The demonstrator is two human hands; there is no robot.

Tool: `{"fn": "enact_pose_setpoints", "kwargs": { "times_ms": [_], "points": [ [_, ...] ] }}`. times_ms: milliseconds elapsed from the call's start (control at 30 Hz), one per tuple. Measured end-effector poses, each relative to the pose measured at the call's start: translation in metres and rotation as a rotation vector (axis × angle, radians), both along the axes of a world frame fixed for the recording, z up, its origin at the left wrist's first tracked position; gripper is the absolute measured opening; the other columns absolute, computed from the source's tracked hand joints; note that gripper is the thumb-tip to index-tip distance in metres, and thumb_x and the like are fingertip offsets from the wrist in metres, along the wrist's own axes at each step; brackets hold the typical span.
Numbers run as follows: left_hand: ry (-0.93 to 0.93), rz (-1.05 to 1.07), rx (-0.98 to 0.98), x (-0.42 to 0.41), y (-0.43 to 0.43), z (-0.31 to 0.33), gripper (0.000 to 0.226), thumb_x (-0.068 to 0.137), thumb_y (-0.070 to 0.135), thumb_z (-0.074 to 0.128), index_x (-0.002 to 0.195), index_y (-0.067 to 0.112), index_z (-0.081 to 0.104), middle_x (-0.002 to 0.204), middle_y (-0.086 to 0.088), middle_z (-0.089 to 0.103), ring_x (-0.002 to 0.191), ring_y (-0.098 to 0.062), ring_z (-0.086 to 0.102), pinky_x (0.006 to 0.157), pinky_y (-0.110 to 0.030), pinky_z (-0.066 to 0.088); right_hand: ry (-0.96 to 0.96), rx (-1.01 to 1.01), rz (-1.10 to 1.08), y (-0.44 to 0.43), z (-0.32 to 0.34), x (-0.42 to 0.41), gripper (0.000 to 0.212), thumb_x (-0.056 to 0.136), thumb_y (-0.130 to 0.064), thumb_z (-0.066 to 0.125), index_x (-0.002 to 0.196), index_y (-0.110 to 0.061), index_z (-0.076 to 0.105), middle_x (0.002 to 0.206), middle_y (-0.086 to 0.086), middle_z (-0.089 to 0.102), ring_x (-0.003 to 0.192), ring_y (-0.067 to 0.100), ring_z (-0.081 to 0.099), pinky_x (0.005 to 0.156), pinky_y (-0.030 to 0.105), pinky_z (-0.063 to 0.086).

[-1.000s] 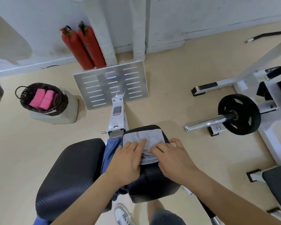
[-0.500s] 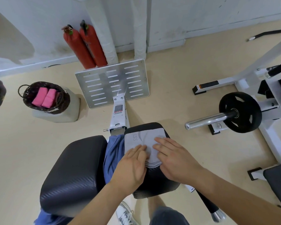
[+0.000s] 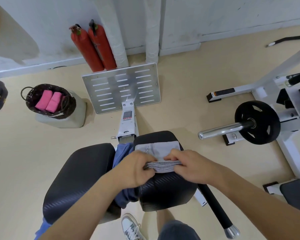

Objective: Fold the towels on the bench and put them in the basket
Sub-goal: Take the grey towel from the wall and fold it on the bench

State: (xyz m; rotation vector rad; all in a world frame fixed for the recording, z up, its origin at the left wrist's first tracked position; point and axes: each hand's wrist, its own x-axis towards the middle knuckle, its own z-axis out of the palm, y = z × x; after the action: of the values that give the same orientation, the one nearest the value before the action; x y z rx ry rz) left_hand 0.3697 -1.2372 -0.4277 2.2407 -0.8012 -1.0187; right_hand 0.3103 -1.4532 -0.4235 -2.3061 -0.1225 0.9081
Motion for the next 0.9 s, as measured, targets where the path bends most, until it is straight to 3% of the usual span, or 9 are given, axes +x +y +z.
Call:
{"fn": "enact_pose_setpoints", "kwargs": {
  "times_ms": [100,200,267,333,500,633,733,833,900],
  "points": [
    [0.198,0.132,0.070,0.018,-0.005,0.002,0.031,0.076,0.035,0.052,0.080,0.007,0.064,0.068,-0.008,0.059,0.064,-0.017,0.053,0.067,-0.037,0.046,0.091,0.059,-0.129,-0.004,0.001,0.013,0.018,0.086,-0.021,0.046,0.075,-0.034,0.042,0.090,-0.004,0.060,0.078,0.014,0.054,0.069,0.031,0.044],
    [0.275,0.141,0.151,0.036,-0.014,0.002,0.026,0.089,0.031,0.053,0.082,0.006,0.057,0.069,-0.001,0.050,0.066,-0.013,0.047,0.062,-0.029,0.036,0.168,0.139,-0.293,-0.009,0.001,0.027,0.017,0.086,-0.014,0.050,0.072,-0.022,0.044,0.072,-0.006,0.046,0.065,0.011,0.041,0.061,0.027,0.032],
    [0.302,0.140,0.175,0.048,-0.019,0.001,0.027,0.093,0.034,0.050,0.086,0.009,0.056,0.076,0.001,0.051,0.073,-0.014,0.049,0.068,-0.030,0.037,0.199,0.174,-0.366,-0.014,-0.002,0.038,0.011,0.085,-0.013,0.051,0.075,-0.017,0.047,0.074,-0.004,0.046,0.068,0.011,0.042,0.065,0.029,0.035],
    [0.327,0.148,0.197,0.056,-0.020,-0.003,0.030,0.095,0.036,0.047,0.090,0.008,0.056,0.082,0.000,0.053,0.079,-0.015,0.050,0.072,-0.030,0.038,0.228,0.196,-0.409,-0.016,-0.007,0.046,0.004,0.084,-0.015,0.050,0.082,-0.015,0.053,0.081,0.000,0.052,0.075,0.015,0.049,0.071,0.040,0.047],
    [0.313,0.202,0.257,0.063,-0.018,-0.019,0.026,0.092,0.041,0.048,0.099,0.019,0.061,0.095,0.001,0.063,0.091,-0.016,0.059,0.080,-0.029,0.046,0.203,0.115,-0.438,-0.013,-0.019,0.054,0.019,0.083,-0.012,0.047,0.092,-0.016,0.063,0.086,-0.001,0.060,0.080,0.019,0.059,0.078,0.042,0.054],
    [0.124,0.308,0.284,0.055,-0.018,-0.039,0.016,0.084,0.041,0.052,0.096,0.031,0.058,0.096,0.007,0.064,0.092,-0.014,0.059,0.084,-0.034,0.050,0.154,0.021,-0.482,-0.008,-0.029,0.054,0.016,0.081,-0.013,0.050,0.089,-0.013,0.064,0.082,0.001,0.061,0.070,0.014,0.053,0.062,0.028,0.044],
    [-0.048,0.268,0.242,0.045,-0.025,-0.043,0.016,0.087,0.030,0.053,0.103,0.028,0.050,0.101,0.002,0.061,0.089,-0.019,0.057,0.078,-0.037,0.051,0.088,-0.078,-0.415,-0.006,-0.034,0.055,0.025,0.083,-0.019,0.056,0.107,-0.017,0.051,0.099,0.004,0.046,0.072,0.019,0.051,0.060,0.025,0.040],
    [-0.465,0.148,0.269,0.037,-0.030,-0.039,0.019,0.081,0.024,0.059,0.098,0.029,0.053,0.101,0.002,0.052,0.089,-0.024,0.052,0.068,-0.035,0.046,0.039,-0.122,-0.391,-0.001,-0.035,0.055,0.034,0.082,-0.019,0.059,0.109,-0.024,0.039,0.106,0.003,0.035,0.062,0.022,0.049,0.057,0.029,0.044],
    [-0.660,0.027,0.215,0.034,-0.034,-0.038,0.019,0.069,0.019,0.066,0.086,0.027,0.061,0.089,0.001,0.055,0.082,-0.024,0.052,0.065,-0.034,0.039,-0.041,-0.202,-0.308,0.001,-0.033,0.055,0.031,0.083,-0.019,0.059,0.107,-0.024,0.040,0.109,0.003,0.034,0.068,0.022,0.050,0.058,0.029,0.044]
  ]
}}
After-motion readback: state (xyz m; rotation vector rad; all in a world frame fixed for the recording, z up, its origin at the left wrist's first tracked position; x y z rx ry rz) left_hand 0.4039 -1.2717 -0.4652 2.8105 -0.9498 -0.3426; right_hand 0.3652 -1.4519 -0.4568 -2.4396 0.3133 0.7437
